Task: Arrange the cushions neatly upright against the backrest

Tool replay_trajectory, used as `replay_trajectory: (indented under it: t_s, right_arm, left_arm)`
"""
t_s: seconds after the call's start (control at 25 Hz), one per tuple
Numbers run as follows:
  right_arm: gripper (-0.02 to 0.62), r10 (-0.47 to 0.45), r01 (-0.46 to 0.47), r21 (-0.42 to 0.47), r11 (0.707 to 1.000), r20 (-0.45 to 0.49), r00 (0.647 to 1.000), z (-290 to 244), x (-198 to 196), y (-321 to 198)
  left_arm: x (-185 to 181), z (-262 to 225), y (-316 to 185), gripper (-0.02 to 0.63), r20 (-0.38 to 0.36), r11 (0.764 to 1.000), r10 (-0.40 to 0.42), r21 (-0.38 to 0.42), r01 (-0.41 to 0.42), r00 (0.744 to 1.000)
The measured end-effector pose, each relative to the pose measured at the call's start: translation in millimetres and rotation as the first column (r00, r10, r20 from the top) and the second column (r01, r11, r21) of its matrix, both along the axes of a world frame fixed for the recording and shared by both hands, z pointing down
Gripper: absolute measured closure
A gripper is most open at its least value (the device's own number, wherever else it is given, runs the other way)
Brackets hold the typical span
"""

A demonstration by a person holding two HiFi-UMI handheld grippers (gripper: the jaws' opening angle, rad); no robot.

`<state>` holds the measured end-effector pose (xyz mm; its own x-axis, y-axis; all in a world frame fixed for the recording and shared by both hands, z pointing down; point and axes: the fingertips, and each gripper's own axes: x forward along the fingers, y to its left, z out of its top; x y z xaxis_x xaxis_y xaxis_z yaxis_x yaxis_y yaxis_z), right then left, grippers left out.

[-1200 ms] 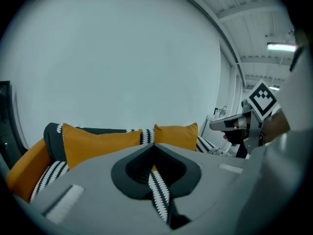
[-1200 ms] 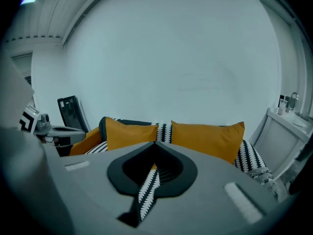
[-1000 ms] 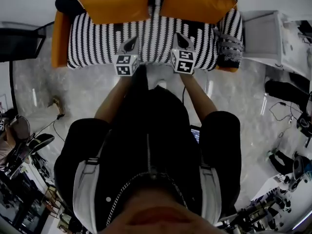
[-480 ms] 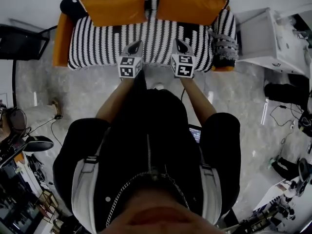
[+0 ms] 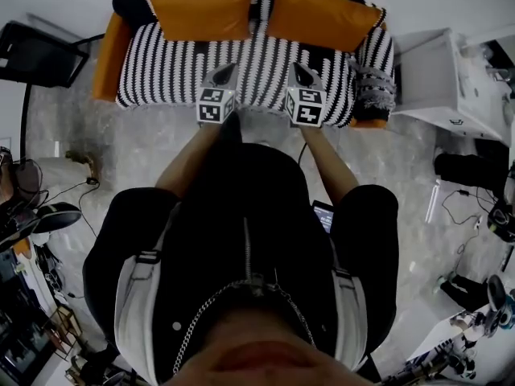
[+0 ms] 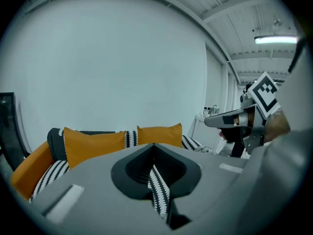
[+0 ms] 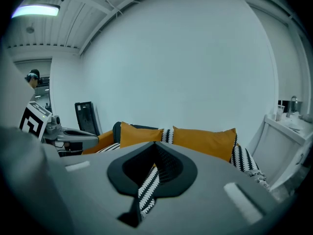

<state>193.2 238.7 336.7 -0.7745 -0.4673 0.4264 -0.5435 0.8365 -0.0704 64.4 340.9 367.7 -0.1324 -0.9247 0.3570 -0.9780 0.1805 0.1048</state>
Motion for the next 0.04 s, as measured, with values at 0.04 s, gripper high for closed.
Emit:
replay_trajectory:
  t_s: [0.04]
  right_arm:
    - [0.594, -0.006, 0.006, 0.001, 1.000, -0.001, 1.000, -2.1, -1.5, -2.0]
  left_arm:
    - [-1.3, -2.6, -2.6, 0.595, 0.001, 1.000, -0.002, 0.001, 0.002, 1.000]
